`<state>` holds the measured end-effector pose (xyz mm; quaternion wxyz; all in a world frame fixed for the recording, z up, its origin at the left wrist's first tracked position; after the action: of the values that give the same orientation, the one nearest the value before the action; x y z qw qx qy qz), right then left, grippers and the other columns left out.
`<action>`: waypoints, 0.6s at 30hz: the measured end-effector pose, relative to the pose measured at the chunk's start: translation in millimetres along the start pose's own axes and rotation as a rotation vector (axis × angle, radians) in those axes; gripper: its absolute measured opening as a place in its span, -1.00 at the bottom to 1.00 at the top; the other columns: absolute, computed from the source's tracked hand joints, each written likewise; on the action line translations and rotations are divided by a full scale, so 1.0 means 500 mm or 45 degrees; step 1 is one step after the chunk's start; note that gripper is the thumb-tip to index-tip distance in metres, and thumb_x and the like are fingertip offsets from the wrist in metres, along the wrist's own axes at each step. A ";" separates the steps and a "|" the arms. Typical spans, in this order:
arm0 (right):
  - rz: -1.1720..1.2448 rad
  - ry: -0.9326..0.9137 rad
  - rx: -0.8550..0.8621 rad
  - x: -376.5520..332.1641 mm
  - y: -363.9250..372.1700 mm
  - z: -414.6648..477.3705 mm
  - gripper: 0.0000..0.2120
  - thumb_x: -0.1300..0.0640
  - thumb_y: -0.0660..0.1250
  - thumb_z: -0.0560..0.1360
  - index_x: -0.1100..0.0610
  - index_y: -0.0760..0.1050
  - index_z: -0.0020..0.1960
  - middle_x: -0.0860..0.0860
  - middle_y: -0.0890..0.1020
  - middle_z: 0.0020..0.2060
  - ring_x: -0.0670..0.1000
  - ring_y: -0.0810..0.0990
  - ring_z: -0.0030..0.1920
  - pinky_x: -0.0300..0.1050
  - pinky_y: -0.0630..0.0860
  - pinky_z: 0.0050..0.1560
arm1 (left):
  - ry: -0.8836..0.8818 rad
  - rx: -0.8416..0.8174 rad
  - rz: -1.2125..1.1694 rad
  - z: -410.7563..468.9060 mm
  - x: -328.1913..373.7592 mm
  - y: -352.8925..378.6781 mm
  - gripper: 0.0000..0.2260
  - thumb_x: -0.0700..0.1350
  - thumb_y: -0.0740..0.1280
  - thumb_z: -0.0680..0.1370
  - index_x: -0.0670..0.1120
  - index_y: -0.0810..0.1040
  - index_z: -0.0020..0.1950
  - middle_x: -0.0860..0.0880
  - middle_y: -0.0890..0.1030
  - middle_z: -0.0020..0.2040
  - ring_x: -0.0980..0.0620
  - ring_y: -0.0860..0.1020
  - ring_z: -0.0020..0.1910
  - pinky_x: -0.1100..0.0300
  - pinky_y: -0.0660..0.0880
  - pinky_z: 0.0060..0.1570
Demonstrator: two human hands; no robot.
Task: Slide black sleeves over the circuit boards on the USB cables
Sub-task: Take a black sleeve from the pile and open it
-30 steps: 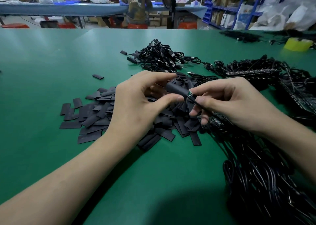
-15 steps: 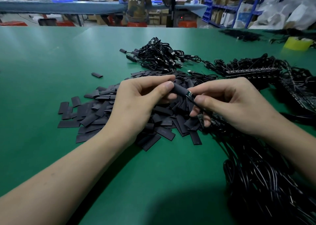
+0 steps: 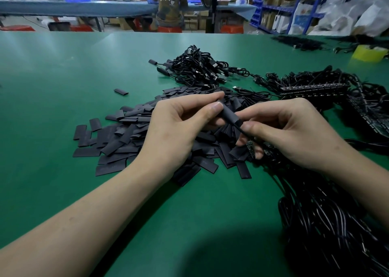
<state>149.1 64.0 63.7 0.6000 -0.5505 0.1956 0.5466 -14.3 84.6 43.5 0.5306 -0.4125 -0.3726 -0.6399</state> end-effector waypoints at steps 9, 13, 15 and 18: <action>-0.221 -0.110 -0.004 -0.014 -0.008 -0.001 -0.80 0.11 0.37 0.56 -0.09 0.69 0.11 0.03 0.74 -0.23 0.02 0.66 -0.44 -0.20 0.62 -0.30 | -0.088 0.058 -0.194 -0.003 -0.019 -0.002 -0.93 -0.24 0.45 0.54 -0.12 0.66 0.01 -0.06 0.74 -0.22 0.09 0.70 -0.24 0.26 0.63 -0.14; -0.261 -0.144 0.021 -0.016 -0.008 -0.003 -0.80 0.14 0.38 0.57 -0.10 0.69 0.09 0.01 0.74 -0.25 0.03 0.66 -0.44 -0.19 0.62 -0.30 | -0.081 0.075 -0.199 -0.005 -0.017 -0.002 -0.94 -0.26 0.45 0.54 -0.13 0.67 -0.02 -0.07 0.74 -0.21 0.10 0.70 -0.24 0.28 0.62 -0.14; -0.277 -0.162 0.038 -0.018 -0.009 -0.004 -0.80 0.16 0.39 0.57 -0.10 0.69 0.08 0.00 0.74 -0.25 0.02 0.65 -0.45 -0.16 0.62 -0.31 | -0.073 0.071 -0.197 -0.005 -0.015 0.000 -0.93 -0.27 0.45 0.54 -0.13 0.68 -0.02 -0.07 0.74 -0.21 0.10 0.69 -0.24 0.27 0.62 -0.13; -0.331 -0.191 0.053 -0.020 -0.009 -0.004 -0.80 0.18 0.40 0.57 -0.10 0.68 0.07 -0.02 0.73 -0.27 0.00 0.65 -0.45 -0.12 0.63 -0.32 | -0.061 0.060 -0.184 -0.006 -0.014 0.004 -0.91 -0.28 0.45 0.54 -0.12 0.68 0.00 -0.06 0.74 -0.22 0.10 0.69 -0.24 0.29 0.61 -0.13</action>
<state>150.4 58.6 73.5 0.6899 -0.5161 0.0888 0.4997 -12.3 84.1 36.1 0.4836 -0.3870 -0.4288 -0.6576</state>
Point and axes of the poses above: each hand's wrist, its own z-axis towards the middle knuckle, its own y-axis out of the palm, x = y × z, the point moved 9 cm from there along z, towards the middle knuckle
